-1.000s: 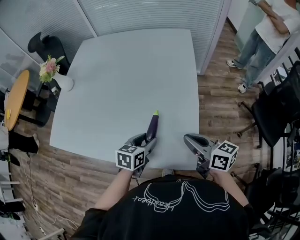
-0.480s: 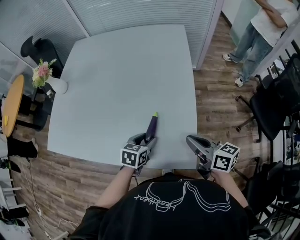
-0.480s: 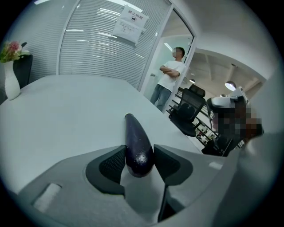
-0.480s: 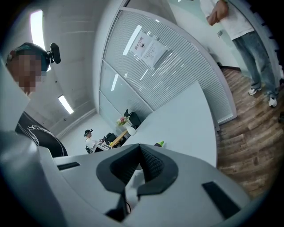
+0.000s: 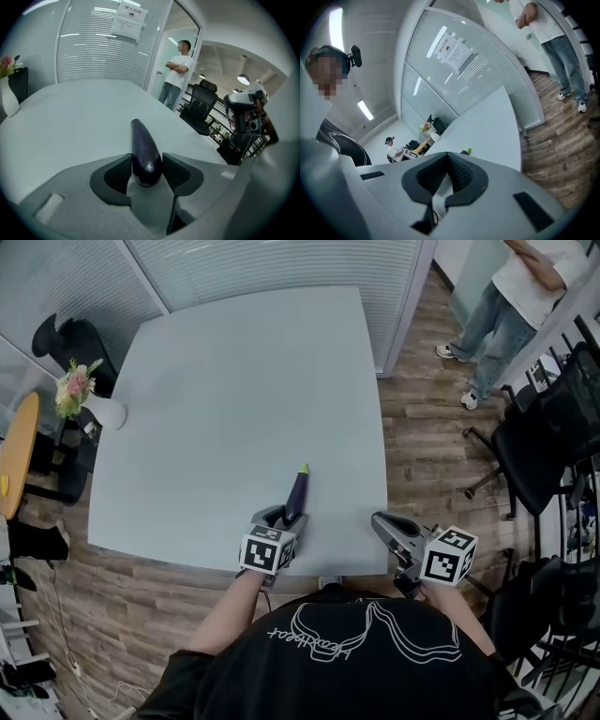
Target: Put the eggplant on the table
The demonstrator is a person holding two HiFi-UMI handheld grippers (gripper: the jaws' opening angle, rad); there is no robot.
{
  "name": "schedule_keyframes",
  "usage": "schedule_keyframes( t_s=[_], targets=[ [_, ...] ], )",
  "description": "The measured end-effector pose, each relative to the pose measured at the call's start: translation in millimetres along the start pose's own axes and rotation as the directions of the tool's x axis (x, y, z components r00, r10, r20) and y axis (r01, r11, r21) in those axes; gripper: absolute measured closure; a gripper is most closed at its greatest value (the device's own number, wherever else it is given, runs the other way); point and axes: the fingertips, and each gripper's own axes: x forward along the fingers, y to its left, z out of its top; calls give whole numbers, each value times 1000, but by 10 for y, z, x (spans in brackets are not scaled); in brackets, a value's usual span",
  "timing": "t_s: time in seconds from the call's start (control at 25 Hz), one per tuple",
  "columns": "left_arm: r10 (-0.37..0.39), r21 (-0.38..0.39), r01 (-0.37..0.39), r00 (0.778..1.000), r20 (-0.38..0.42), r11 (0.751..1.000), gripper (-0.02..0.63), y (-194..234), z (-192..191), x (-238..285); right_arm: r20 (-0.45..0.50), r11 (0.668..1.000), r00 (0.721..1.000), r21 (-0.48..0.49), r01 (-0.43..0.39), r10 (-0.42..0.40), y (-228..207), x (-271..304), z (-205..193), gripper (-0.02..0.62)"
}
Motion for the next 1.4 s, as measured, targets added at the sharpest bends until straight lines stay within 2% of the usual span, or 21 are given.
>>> schedule_keyframes(
  t_s=[0.24, 0.44, 0.64, 0.8, 0.88, 1.0, 1.12, 1.24, 1.4],
  targets=[
    [3, -34, -2, 1000, 14, 999, 397, -1, -6, -8, -14, 1000, 1000, 7, 27, -27, -17, -90, -16, 586],
    [-15, -84, 17, 1000, 24, 996, 364, -26, -21, -33, -19, 1000, 999, 1, 27, -27, 22, -122, -3, 586],
    [-35, -104, 42, 997, 67, 994, 354, -70, 39, -108, -18, 1000, 1000, -19, 8, -8, 70, -113, 31, 586],
    [-15, -115, 29, 993, 118, 993, 354, -87, 121, -280, -9, 999, 1000, -39, -16, 16, 146, -117, 54, 586],
    [-5, -136, 24, 990, 141, 990, 354, -87, 161, -397, 4, 998, 999, -60, -37, 37, 215, -128, 89, 586],
    [-31, -187, 63, 985, 169, 980, 357, -173, 225, -586, 16, 993, 998, -99, -64, 66, 338, -176, 165, 586],
    [-65, -210, 117, 969, 238, 971, 376, -380, 382, -825, 23, 983, 994, -153, -106, 110, 504, -283, 254, 586],
    [-105, -203, 175, 943, 316, 964, 443, -668, 599, -1047, 19, 968, 987, -200, -152, 159, 627, -425, 320, 586],
    [-172, -210, 295, 871, 460, 932, 531, -1126, 892, -1418, -9, 953, 979, -225, -201, 204, 698, -593, 355, 586]
  ],
)
